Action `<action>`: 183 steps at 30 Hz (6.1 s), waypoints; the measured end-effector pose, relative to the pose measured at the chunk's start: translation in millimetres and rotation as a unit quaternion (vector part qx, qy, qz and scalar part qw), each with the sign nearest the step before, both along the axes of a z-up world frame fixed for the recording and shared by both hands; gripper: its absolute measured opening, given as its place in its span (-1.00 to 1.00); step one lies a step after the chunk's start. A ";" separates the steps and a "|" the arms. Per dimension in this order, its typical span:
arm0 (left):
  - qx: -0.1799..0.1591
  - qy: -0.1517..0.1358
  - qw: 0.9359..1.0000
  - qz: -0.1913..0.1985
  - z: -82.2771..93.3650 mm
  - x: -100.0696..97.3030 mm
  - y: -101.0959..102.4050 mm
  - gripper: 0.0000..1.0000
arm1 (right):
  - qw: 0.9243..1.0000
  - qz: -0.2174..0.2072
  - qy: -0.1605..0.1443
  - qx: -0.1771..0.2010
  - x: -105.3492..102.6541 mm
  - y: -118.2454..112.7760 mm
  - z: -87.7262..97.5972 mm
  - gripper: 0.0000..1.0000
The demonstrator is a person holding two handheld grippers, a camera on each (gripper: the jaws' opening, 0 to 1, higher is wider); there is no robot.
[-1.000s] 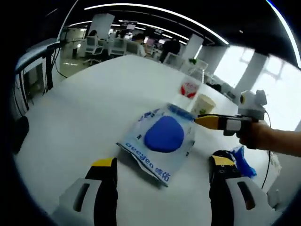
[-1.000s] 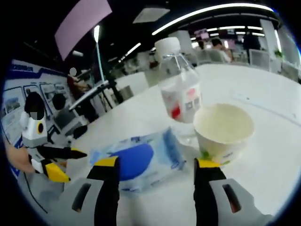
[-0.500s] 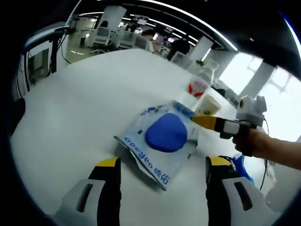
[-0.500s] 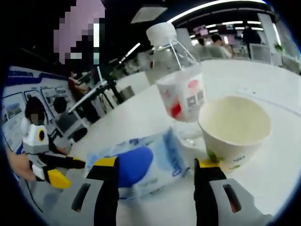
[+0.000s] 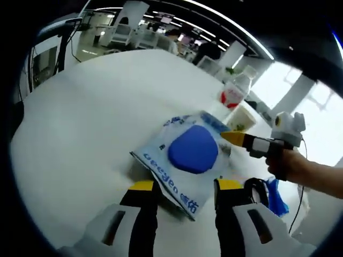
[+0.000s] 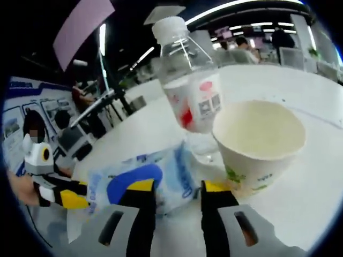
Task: Arrange the tabletop items into an orderly group along one side of the table until the central work area is clear of visible clutter.
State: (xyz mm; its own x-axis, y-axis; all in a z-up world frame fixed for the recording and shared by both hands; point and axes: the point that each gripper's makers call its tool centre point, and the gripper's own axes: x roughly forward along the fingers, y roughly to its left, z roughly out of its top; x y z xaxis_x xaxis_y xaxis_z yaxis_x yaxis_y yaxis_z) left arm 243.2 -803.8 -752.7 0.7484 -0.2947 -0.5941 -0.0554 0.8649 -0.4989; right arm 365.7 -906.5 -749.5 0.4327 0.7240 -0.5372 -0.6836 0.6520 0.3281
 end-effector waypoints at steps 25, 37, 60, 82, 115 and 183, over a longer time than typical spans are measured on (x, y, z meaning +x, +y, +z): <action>0.022 -0.006 1.000 0.019 13.8 -5.7 26.7 -1.00 | 0.999 -0.032 -0.014 0.017 -37.8 -23.3 26.6 -1.00; 0.018 -0.045 0.999 -0.017 41.0 0.5 1.1 -1.00 | 0.993 -0.105 -0.037 0.049 -64.4 -64.6 62.6 -1.00; -0.016 -0.103 0.977 -0.189 79.9 18.3 -100.8 -0.99 | 0.961 -0.259 -0.088 0.027 -138.2 -177.4 93.0 -1.00; 0.054 -0.137 0.943 -0.299 97.8 41.3 -175.2 -0.99 | 0.937 -0.332 -0.107 0.022 -149.3 -238.5 91.8 -1.00; 0.245 -0.105 0.909 -0.320 45.4 110.8 -224.4 -0.96 | 0.951 -0.300 -0.067 0.031 -72.2 -289.5 45.0 -1.00; 0.396 -0.110 0.850 -0.328 -6.4 178.6 -229.1 -0.97 | 0.949 -0.303 -0.080 0.039 -8.9 -290.6 -1.5 -1.00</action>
State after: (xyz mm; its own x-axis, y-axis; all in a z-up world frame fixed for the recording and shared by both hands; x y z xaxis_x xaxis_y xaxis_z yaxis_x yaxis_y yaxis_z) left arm 421.8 -1032.9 -759.1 0.6958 -0.2643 -0.6679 0.5888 0.7425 0.3195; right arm 356.8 -1197.2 -751.0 0.8541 0.3511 -0.3837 -0.2363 0.9192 0.3151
